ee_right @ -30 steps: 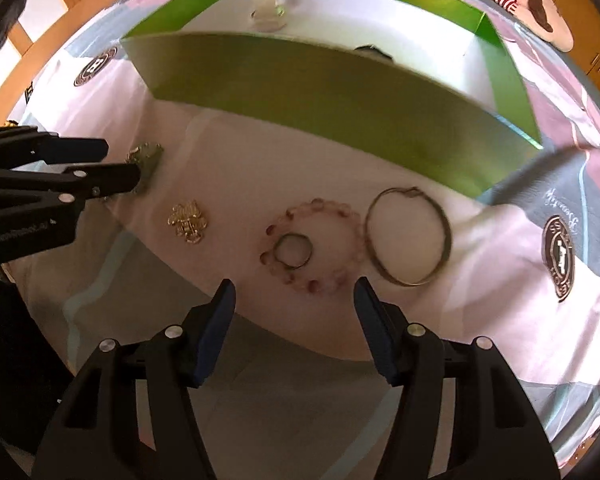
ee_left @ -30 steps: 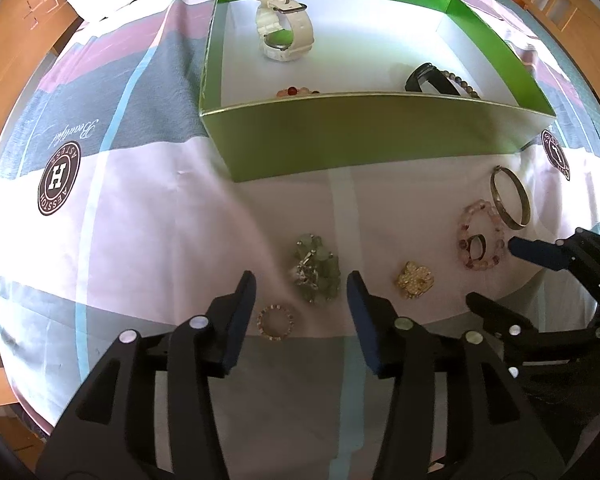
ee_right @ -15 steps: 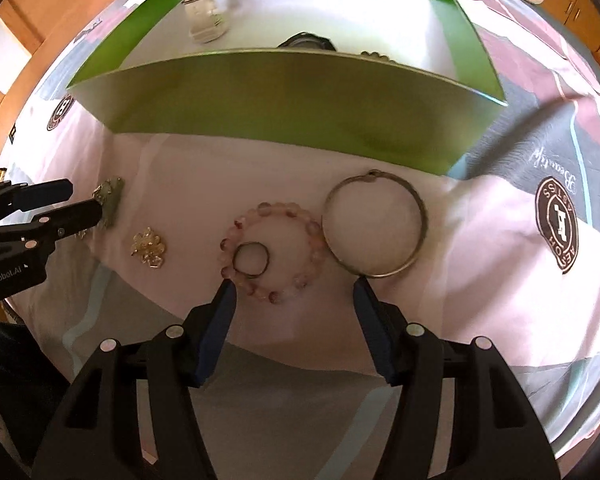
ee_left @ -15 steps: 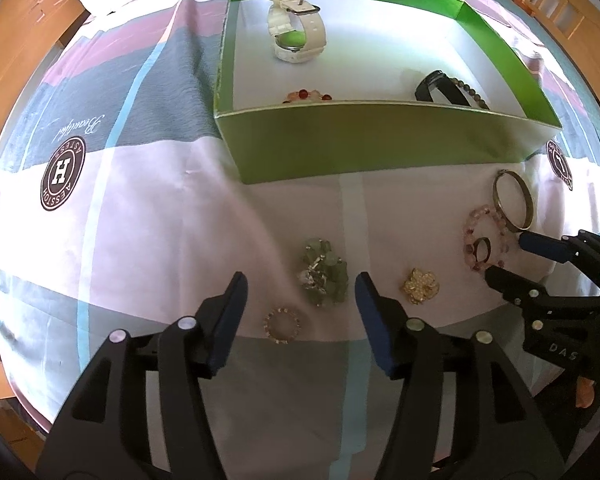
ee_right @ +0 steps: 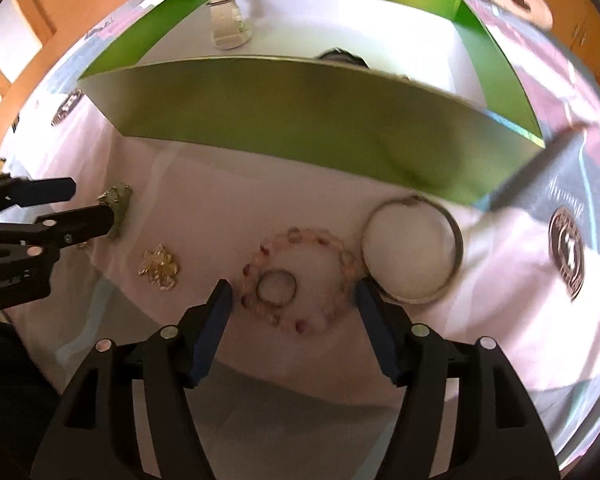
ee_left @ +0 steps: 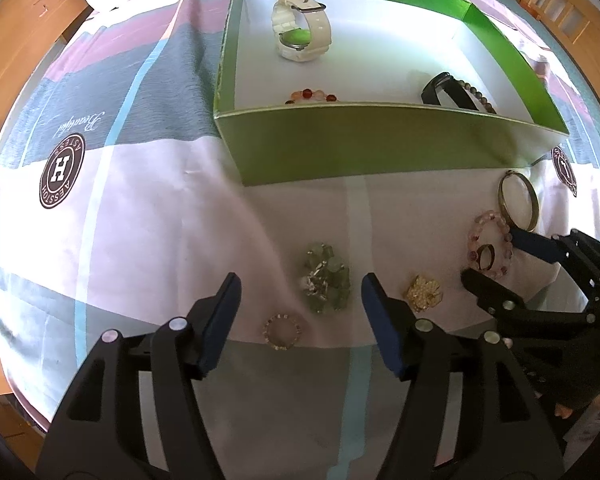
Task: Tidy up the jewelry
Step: 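Lower the right gripper onto the pink bead bracelet and close it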
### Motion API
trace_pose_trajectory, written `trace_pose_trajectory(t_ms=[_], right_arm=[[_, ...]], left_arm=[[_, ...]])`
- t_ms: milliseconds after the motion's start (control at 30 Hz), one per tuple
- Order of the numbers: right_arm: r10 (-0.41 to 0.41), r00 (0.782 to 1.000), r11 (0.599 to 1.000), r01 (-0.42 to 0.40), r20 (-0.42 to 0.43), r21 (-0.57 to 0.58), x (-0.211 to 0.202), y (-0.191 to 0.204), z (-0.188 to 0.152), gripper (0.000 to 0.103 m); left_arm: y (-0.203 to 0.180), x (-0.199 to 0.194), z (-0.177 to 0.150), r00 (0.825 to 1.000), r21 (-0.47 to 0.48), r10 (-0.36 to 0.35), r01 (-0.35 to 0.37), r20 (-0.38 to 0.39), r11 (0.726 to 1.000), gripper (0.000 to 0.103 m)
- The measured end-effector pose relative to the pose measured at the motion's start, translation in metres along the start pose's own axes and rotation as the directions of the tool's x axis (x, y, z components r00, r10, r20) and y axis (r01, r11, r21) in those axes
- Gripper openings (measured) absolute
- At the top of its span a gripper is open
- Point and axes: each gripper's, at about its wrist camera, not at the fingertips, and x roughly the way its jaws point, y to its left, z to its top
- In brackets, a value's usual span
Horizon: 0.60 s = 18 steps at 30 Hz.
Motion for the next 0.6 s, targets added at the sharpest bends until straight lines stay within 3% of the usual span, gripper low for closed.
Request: trace_pose_trajectory(t_ms=[33, 100, 167, 200, 267, 367, 500, 600], right_arm=[[0.008, 1.0, 1.0, -0.007, 0.014, -0.007, 0.0, 0.002, 0.001, 0.063], [0.039, 0.999, 0.999, -0.039, 0.03, -0.019, -0.001, 0.006, 0.004, 0.038], [0.062, 0.997, 0.998, -0.061, 0.041, -0.017, -0.003, 0.008, 0.005, 0.032], [0.088, 0.995, 0.996, -0.087, 0.046, -0.012, -0.004, 0.008, 0.006, 0.018], [0.111, 0.992, 0.994, -0.111, 0.06, -0.007, -0.01, 0.008, 0.006, 0.015], [0.141, 0.986, 0.99, -0.142, 0.09, -0.002, -0.021, 0.005, 0.0, 0.003], [0.123, 0.984, 0.99, -0.131, 0.125, 0.057, -0.031, -0.013, 0.002, 0.003], [0.112, 0.989, 0.986, -0.122, 0.095, 0.109, -0.023, -0.024, 0.002, 0.003]], left_arm=[[0.0, 0.0, 0.0, 1.0, -0.001, 0.0, 0.0, 0.0, 1.0, 0.064], [0.0, 0.001, 0.001, 1.0, -0.002, 0.001, -0.001, -0.002, 1.0, 0.064], [0.0, 0.002, 0.001, 1.0, -0.004, 0.003, -0.003, -0.005, 1.0, 0.064], [0.0, 0.001, 0.001, 1.0, -0.005, 0.004, -0.004, -0.005, 1.0, 0.064], [0.0, 0.002, 0.002, 1.0, -0.006, 0.004, -0.004, -0.007, 1.0, 0.065], [0.0, 0.002, 0.003, 1.0, -0.005, 0.005, -0.005, -0.006, 1.0, 0.065], [0.001, 0.002, 0.003, 1.0, -0.012, 0.006, -0.006, -0.004, 1.0, 0.065], [0.002, 0.002, 0.003, 1.0, -0.015, 0.008, -0.008, -0.005, 1.0, 0.065]])
